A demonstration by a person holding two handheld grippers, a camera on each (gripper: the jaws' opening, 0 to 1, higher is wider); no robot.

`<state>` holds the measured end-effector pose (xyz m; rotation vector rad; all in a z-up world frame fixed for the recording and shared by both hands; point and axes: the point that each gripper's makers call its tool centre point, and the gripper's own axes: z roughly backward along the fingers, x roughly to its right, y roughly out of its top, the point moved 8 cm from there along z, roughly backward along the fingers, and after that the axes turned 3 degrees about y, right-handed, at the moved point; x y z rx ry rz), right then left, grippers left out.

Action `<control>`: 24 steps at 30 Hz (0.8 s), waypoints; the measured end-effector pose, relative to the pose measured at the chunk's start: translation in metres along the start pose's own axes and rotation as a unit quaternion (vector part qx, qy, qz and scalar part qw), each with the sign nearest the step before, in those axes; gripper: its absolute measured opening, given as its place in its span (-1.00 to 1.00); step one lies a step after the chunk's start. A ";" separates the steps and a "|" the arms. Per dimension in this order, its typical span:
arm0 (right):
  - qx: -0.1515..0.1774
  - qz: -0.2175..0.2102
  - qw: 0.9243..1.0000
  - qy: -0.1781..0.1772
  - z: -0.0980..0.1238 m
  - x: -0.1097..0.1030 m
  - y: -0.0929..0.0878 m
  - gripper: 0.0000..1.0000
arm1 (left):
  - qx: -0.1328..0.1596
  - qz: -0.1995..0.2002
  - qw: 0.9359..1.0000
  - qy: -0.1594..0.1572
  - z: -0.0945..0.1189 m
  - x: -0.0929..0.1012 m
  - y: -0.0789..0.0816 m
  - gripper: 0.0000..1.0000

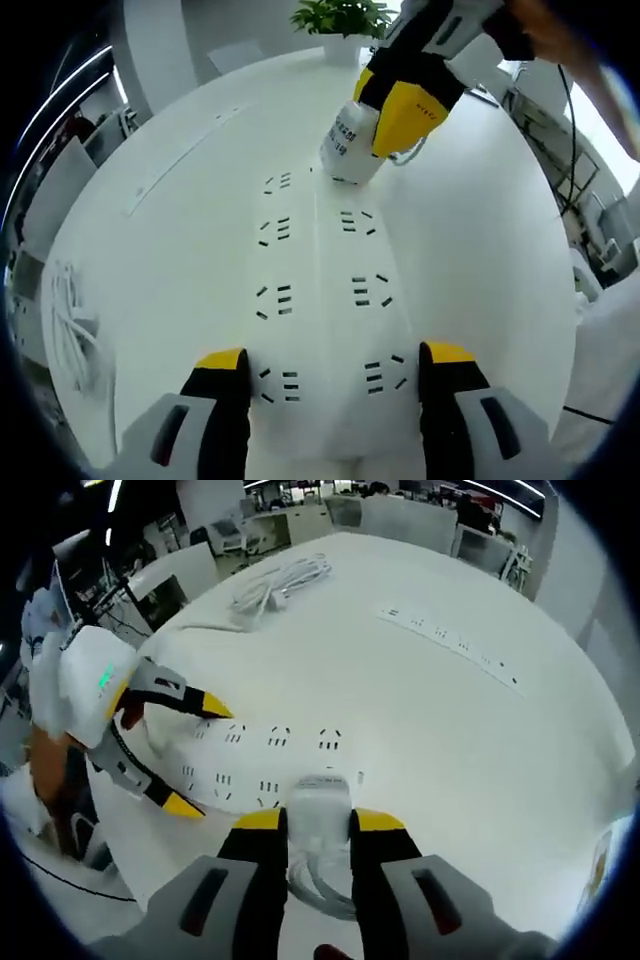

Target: Straighten the power strip on the desk, plug the charger into it

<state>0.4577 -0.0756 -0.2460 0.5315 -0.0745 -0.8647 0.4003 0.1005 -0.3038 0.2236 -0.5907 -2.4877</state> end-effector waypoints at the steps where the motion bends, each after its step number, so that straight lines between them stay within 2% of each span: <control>1: -0.009 0.004 1.000 0.006 0.000 0.003 0.004 -0.57 | -0.001 -0.001 1.000 0.000 0.000 0.001 0.000 0.36; 2: -0.008 0.004 1.000 0.005 -0.001 0.004 0.010 -0.57 | -0.001 -0.002 1.000 -0.001 0.000 0.001 0.000 0.36; 5: -0.053 0.039 0.998 -0.016 -0.002 -0.001 0.017 -0.58 | 0.000 -0.005 1.000 -0.003 0.001 0.003 0.000 0.36; 11: -0.062 0.039 0.997 -0.015 -0.007 0.001 0.022 -0.60 | -0.002 -0.005 1.000 -0.004 0.000 0.002 0.000 0.36; 14: -0.073 0.048 0.996 -0.026 -0.010 -0.005 0.021 -0.60 | -0.004 -0.005 1.000 -0.004 -0.001 0.001 0.001 0.36; 20: -0.080 0.050 0.995 -0.031 -0.007 -0.010 0.011 -0.60 | -0.004 0.001 1.000 -0.003 -0.008 -0.023 0.006 0.36; 24: -0.071 0.055 0.996 -0.028 -0.007 -0.014 0.009 -0.59 | -0.005 0.004 1.000 0.000 -0.006 -0.016 0.003 0.37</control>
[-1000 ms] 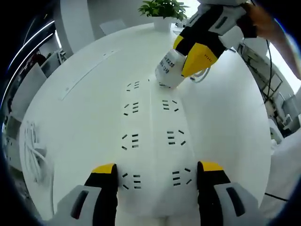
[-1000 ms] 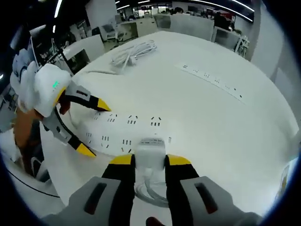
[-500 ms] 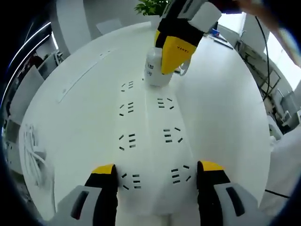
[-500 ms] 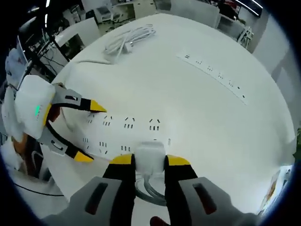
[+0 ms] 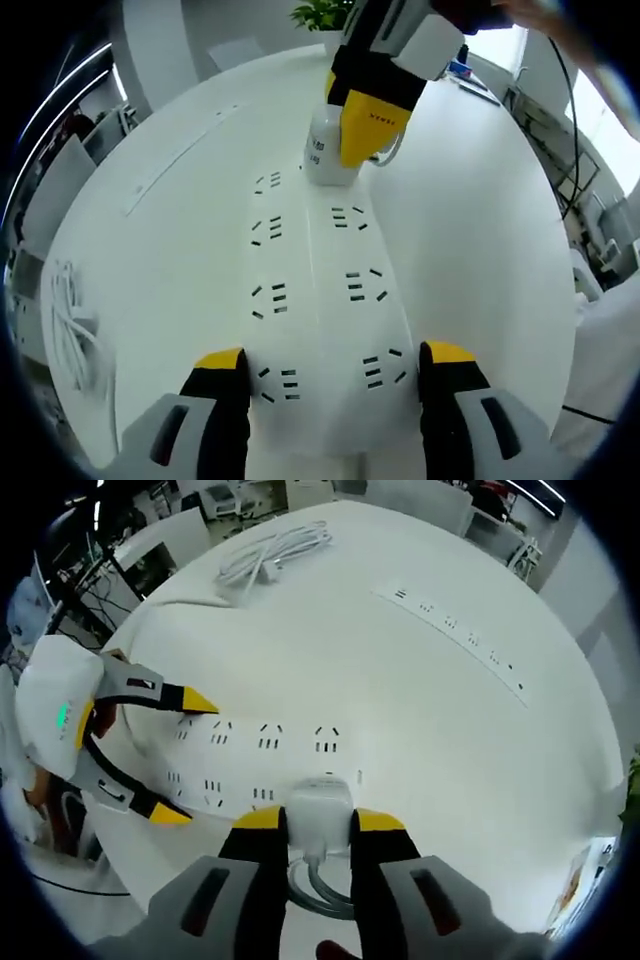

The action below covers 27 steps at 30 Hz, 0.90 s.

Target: Straighten the power strip on the desk, plug the charger into it

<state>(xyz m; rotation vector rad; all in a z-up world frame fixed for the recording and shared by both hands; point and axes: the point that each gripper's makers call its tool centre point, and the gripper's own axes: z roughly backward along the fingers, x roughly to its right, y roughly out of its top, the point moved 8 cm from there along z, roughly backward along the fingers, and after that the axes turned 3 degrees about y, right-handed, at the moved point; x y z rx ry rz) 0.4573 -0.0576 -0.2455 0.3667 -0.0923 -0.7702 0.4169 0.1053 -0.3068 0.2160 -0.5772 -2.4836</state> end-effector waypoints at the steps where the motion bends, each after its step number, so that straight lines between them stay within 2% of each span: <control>1: 0.001 0.001 1.000 -0.001 0.000 -0.001 -0.001 -0.59 | -0.001 0.000 1.000 0.001 0.001 0.002 0.000 0.37; 14: 0.024 -0.004 1.000 0.013 0.002 -0.002 -0.007 -0.55 | 0.001 0.007 1.000 0.003 0.005 0.012 -0.004 0.38; 17: 0.034 0.006 0.999 0.034 0.002 0.000 -0.009 -0.52 | 0.002 0.008 1.000 0.003 0.007 0.016 -0.005 0.38; 19: 0.043 0.050 0.996 0.054 0.003 0.001 -0.011 -0.51 | 0.004 0.008 1.000 0.003 0.008 0.018 -0.005 0.38; 20: 0.058 0.081 0.993 0.062 0.005 0.001 -0.012 -0.49 | 0.005 0.009 1.000 0.003 0.008 0.020 -0.005 0.38; 22: 0.078 0.111 0.988 0.071 0.013 0.001 -0.012 -0.48 | 0.006 0.009 1.000 0.003 0.009 0.021 -0.006 0.38; 24: 0.095 0.187 0.976 0.061 0.022 0.001 -0.008 -0.41 | 0.005 0.009 1.000 0.003 0.009 0.023 -0.006 0.38; 26: 0.113 0.231 0.965 0.042 0.029 0.001 -0.003 -0.30 | 0.005 0.009 1.000 0.003 0.009 0.024 -0.006 0.38; 27: 0.121 0.269 0.955 0.033 0.033 -0.001 0.001 -0.24 | 0.005 0.009 1.000 0.003 0.009 0.024 -0.005 0.38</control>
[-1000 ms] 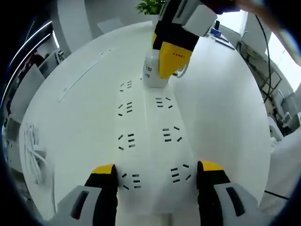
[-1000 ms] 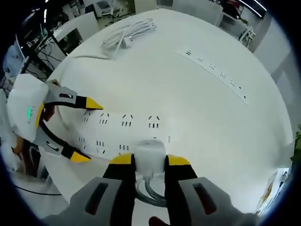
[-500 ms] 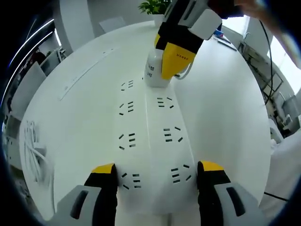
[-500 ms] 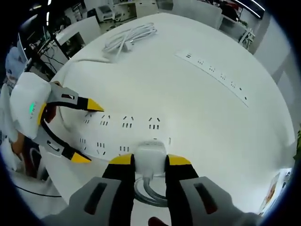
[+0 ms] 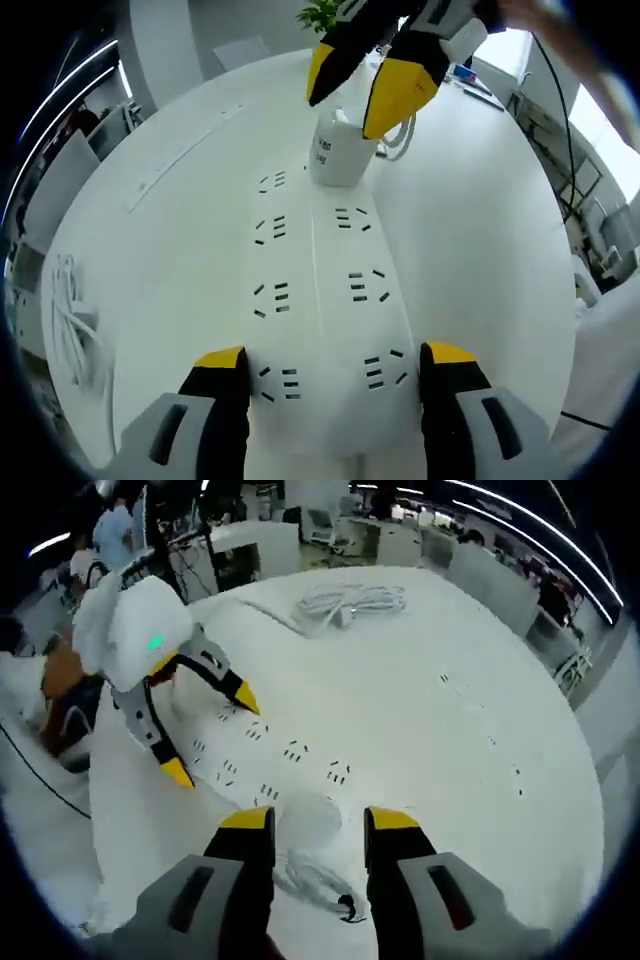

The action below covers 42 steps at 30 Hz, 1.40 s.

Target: Straighten the power strip on the desk, plug the charger into it

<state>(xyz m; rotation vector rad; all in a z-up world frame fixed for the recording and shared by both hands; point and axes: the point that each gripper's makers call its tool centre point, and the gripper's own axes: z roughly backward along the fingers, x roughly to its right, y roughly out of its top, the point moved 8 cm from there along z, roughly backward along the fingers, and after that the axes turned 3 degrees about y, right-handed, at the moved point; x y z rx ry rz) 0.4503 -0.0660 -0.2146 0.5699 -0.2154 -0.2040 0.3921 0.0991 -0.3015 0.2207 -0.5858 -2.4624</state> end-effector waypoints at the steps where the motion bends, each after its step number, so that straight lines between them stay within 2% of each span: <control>1: -0.001 0.020 1.000 0.001 0.000 0.000 0.002 -0.17 | -0.001 0.000 1.000 0.000 0.000 0.000 0.000 0.38; 5: -0.022 0.128 0.991 0.025 -0.006 -0.011 0.012 -0.03 | -0.002 0.001 1.000 0.000 0.001 0.002 0.000 0.39; 7: -0.050 0.185 0.980 0.046 -0.014 -0.017 0.013 0.01 | -0.001 0.001 1.000 0.000 0.001 0.002 0.000 0.39; 10: -0.101 0.259 0.959 0.048 -0.030 -0.016 0.009 -0.05 | -0.001 0.002 1.000 0.000 0.001 0.001 0.000 0.39; 13: -0.126 0.285 0.949 0.047 -0.041 -0.009 0.004 -0.07 | -0.002 0.002 1.000 0.000 0.000 0.000 0.000 0.39; 15: -0.139 0.315 0.937 0.051 -0.045 -0.007 0.001 -0.09 | -0.002 0.002 1.000 0.000 0.000 0.000 0.001 0.39; 17: -0.142 0.317 0.936 0.052 -0.050 -0.001 -0.002 -0.16 | -0.003 0.003 1.000 0.000 0.000 0.000 0.001 0.39; 22: -0.126 0.337 0.931 0.060 -0.045 -0.007 -0.003 -0.36 | -0.004 0.003 1.000 0.000 0.000 -0.001 0.002 0.39; 24: -0.125 0.349 0.927 0.060 -0.044 -0.007 -0.004 -0.39 | -0.005 0.002 1.000 0.000 0.000 -0.002 0.002 0.39; 28: -0.126 0.356 0.924 0.057 -0.044 -0.006 -0.004 -0.40 | -0.006 0.002 1.000 0.000 0.000 -0.003 0.003 0.39; 34: -0.128 0.355 0.924 0.055 -0.042 -0.007 -0.006 -0.41 | -0.008 0.000 1.000 -0.001 -0.001 -0.004 0.005 0.39; 39: -0.126 0.341 0.930 0.058 -0.044 0.010 -0.008 -0.41 | -0.014 -0.011 1.000 -0.006 -0.002 -0.003 0.007 0.38; 42: -0.125 0.333 0.933 0.057 -0.041 0.005 -0.010 -0.42 | -0.014 -0.023 1.000 -0.012 -0.002 -0.003 0.008 0.38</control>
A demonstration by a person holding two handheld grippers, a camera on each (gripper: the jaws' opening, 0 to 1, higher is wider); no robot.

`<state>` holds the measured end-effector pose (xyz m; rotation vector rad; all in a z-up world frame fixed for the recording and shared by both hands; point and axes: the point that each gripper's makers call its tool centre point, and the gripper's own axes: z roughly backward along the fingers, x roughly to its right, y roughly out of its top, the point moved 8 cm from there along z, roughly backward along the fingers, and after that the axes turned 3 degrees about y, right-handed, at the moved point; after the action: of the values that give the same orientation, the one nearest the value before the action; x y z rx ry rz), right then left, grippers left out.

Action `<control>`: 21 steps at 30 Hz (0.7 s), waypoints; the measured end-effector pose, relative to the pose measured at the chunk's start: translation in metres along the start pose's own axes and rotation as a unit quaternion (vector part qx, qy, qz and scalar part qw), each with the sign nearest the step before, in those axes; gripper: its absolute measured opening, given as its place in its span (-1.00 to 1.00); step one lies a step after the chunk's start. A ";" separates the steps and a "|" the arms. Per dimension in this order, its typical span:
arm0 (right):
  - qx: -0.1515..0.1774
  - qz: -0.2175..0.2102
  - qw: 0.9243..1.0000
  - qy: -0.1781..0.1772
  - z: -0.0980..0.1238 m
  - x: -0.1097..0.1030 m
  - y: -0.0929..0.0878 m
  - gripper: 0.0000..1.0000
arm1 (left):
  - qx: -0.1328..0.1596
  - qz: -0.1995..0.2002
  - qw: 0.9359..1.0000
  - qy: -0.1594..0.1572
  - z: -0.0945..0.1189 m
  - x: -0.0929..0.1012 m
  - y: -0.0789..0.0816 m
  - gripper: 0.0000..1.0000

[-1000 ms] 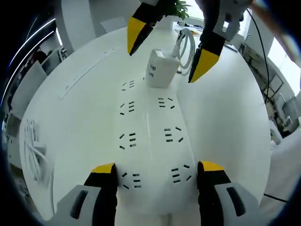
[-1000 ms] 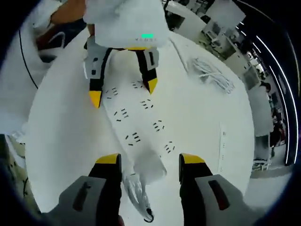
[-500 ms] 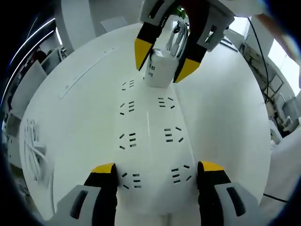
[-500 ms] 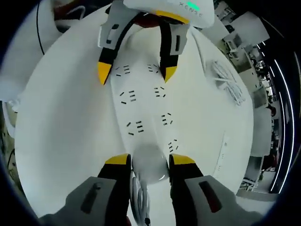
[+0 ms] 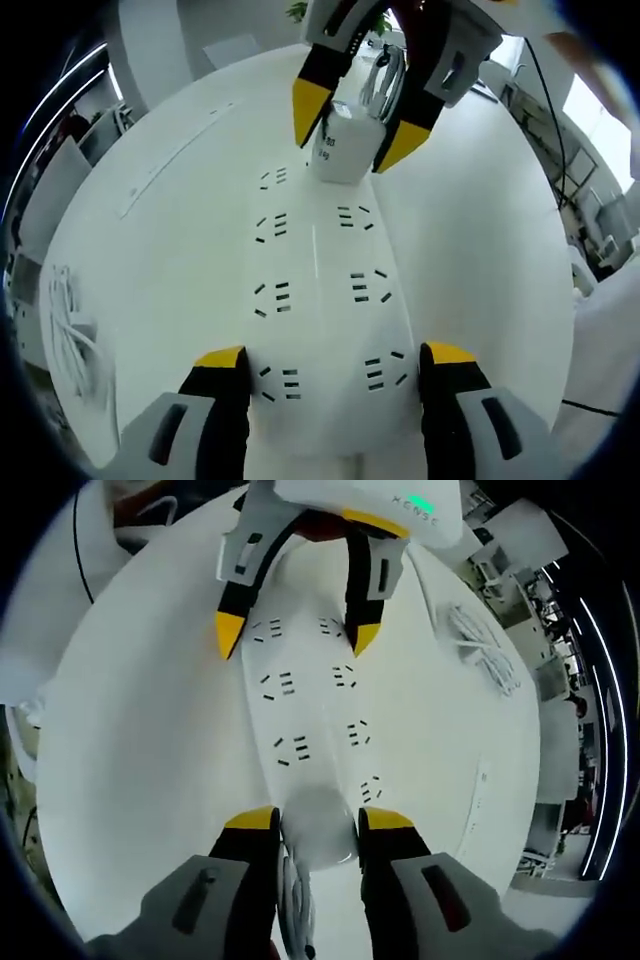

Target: Straighten the power strip on the desk, plug the charger into it

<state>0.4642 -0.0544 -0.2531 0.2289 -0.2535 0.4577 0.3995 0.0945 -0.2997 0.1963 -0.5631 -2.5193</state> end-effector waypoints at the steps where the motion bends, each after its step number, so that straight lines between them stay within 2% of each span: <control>1: -0.001 -0.004 1.000 -0.002 0.003 -0.008 0.004 -0.42 | 0.000 -0.003 1.000 -0.001 0.000 0.000 0.000 0.38; 11: -0.018 -0.050 0.999 -0.004 0.012 -0.036 0.009 -0.42 | 0.002 -0.054 0.998 -0.026 -0.004 -0.005 0.006 0.39; 21: -0.028 -0.089 0.996 -0.010 0.015 -0.048 0.010 -0.42 | 0.001 -0.082 0.996 -0.038 -0.001 0.007 0.005 0.38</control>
<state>0.4147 -0.0690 -0.2511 0.1996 -0.2625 0.2726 0.3960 0.0865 -0.2983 0.1537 -0.6011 -2.6942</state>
